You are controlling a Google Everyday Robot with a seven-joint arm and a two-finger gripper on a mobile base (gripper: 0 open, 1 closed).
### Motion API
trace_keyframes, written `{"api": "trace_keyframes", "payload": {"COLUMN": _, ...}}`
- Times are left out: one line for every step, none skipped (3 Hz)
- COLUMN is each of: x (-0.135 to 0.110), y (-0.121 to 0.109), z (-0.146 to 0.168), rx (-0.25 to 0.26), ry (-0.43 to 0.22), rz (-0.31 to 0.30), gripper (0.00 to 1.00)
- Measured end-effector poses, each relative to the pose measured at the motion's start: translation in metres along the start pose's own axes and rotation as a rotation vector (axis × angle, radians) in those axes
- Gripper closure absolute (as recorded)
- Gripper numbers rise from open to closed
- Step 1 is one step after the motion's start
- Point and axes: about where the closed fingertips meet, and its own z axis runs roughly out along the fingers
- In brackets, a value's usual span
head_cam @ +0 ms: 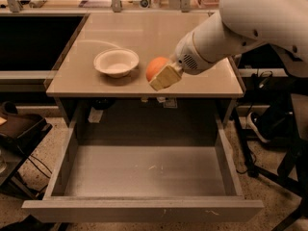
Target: Pick orange from top drawer and place on counter
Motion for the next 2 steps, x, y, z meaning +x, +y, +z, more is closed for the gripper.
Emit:
{"api": "trace_keyframes", "payload": {"x": 0.017, "y": -0.054, "z": -0.023, "rx": 0.084, "ry": -0.027, "rz": 0.04, "gripper": 1.0}}
{"api": "trace_keyframes", "payload": {"x": 0.027, "y": -0.135, "z": -0.067, "rx": 0.227, "ry": -0.079, "rz": 0.111, "gripper": 1.0}}
